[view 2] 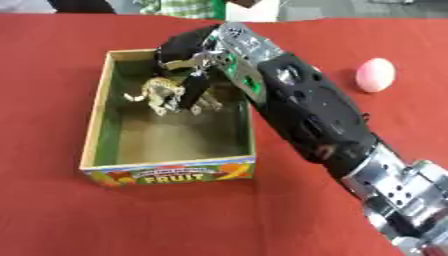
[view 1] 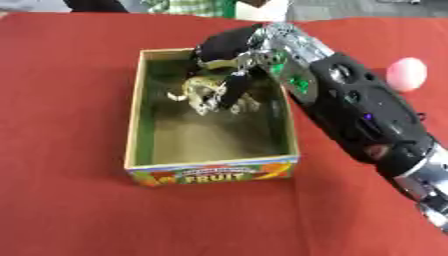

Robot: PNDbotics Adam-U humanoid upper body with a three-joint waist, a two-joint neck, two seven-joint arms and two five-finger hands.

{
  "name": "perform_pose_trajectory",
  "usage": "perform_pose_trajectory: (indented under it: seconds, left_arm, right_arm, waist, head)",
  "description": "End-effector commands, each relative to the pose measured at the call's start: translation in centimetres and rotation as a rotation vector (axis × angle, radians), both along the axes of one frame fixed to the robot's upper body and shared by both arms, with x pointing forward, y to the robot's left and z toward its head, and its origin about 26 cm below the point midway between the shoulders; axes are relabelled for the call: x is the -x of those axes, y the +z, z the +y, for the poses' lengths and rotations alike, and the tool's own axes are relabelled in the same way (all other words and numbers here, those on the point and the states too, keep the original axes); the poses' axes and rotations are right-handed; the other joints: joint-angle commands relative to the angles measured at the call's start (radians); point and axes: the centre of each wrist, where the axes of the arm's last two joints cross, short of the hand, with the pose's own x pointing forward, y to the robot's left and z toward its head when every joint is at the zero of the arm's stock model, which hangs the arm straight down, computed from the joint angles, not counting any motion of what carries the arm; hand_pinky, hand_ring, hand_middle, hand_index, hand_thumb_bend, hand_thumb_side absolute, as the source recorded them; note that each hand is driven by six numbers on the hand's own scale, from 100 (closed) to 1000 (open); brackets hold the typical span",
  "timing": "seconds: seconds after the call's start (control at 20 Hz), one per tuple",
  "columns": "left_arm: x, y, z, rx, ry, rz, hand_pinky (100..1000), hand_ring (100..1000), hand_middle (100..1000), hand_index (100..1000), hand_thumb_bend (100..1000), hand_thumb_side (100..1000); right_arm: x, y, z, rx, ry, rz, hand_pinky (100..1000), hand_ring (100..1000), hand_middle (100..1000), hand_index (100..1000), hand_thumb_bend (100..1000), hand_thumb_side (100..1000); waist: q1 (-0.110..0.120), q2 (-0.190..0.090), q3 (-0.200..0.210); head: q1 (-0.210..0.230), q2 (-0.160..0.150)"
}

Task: Pick up objects on the table and place them in the box.

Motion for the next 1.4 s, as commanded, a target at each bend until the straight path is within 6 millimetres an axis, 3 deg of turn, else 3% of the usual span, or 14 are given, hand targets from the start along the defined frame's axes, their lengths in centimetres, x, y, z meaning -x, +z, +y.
perform_pose_trajectory:
  seconds: [0.05, 0.1, 0.15, 0.2, 0.3, 0.55, 0.6, 0.95, 1.15, 1.35, 1.4]
  left_arm:
    - [0.2, 0.5, 0.0, -0.005, -0.006, -0.016, 503, 615, 668, 718, 100, 851]
    - [0.2, 0.5, 0.0, -0.005, -0.006, -0.016, 503, 615, 668, 718, 100, 849]
    - [0.2, 0.5, 0.0, -0.005, -0.005, -0.015, 503, 615, 668, 718, 100, 849]
    - [0.2, 0.5, 0.0, -0.004, -0.005, -0.015, 503, 615, 668, 718, 100, 849]
    - [0.2, 0.5, 0.0, -0.003, -0.003, -0.013, 504, 615, 668, 718, 100, 848]
    - [0.2, 0.4, 0.1, -0.002, -0.001, -0.012, 504, 616, 668, 719, 100, 846]
    - [0.2, 0.4, 0.1, -0.002, 0.0, -0.011, 504, 616, 668, 719, 100, 846]
    - [0.2, 0.4, 0.1, -0.002, 0.003, -0.01, 504, 616, 668, 719, 100, 844]
    - [0.2, 0.3, 0.1, -0.002, 0.003, -0.008, 504, 617, 668, 719, 100, 843]
    - [0.3, 0.3, 0.2, -0.005, 0.007, -0.005, 505, 617, 668, 718, 100, 842]
    - [0.3, 0.3, 0.3, -0.006, 0.009, -0.003, 505, 617, 668, 718, 100, 842]
  right_arm:
    - [0.3, 2.0, 0.0, 0.004, 0.009, -0.031, 806, 880, 780, 874, 151, 733]
    - [0.3, 2.1, -0.1, 0.011, 0.009, -0.034, 807, 881, 781, 876, 168, 737]
    - [0.3, 2.1, -0.1, 0.016, 0.007, -0.036, 816, 893, 797, 889, 264, 750]
    - [0.3, 2.2, -0.1, 0.023, 0.006, -0.037, 820, 898, 804, 893, 284, 748]
    - [0.4, 2.3, -0.2, 0.038, 0.007, -0.04, 833, 913, 830, 910, 407, 750]
    - [0.5, 2.5, -0.2, 0.072, 0.006, -0.036, 870, 952, 894, 974, 690, 861]
    - [0.5, 2.6, -0.2, 0.08, 0.006, -0.039, 872, 954, 898, 978, 700, 867]
    - [0.6, 2.8, -0.4, 0.111, 0.006, -0.062, 878, 957, 919, 985, 679, 807]
    - [0.5, 2.7, -0.3, 0.142, 0.011, -0.068, 868, 944, 912, 977, 542, 632]
    - [0.6, 2.9, -0.4, 0.187, 0.019, -0.068, 859, 935, 908, 971, 414, 583]
    - [0.6, 3.0, -0.4, 0.19, 0.021, -0.072, 857, 934, 907, 970, 418, 589]
  waist:
    - [0.005, -0.02, 0.0]
    - [0.005, -0.02, 0.0]
    - [0.005, -0.02, -0.001]
    - [0.005, -0.021, -0.001]
    - [0.005, -0.022, -0.003]
    - [0.004, -0.027, -0.005]
    - [0.004, -0.028, -0.005]
    - [0.004, -0.032, -0.006]
    - [0.002, -0.032, -0.006]
    - [-0.003, -0.035, -0.008]
    - [-0.004, -0.037, -0.009]
  head:
    - [0.003, 0.007]
    - [0.004, 0.007]
    - [0.004, 0.007]
    - [0.005, 0.007]
    - [0.006, 0.007]
    - [0.007, 0.007]
    - [0.007, 0.007]
    - [0.007, 0.007]
    - [0.008, 0.007]
    - [0.013, 0.011]
    - [0.014, 0.012]
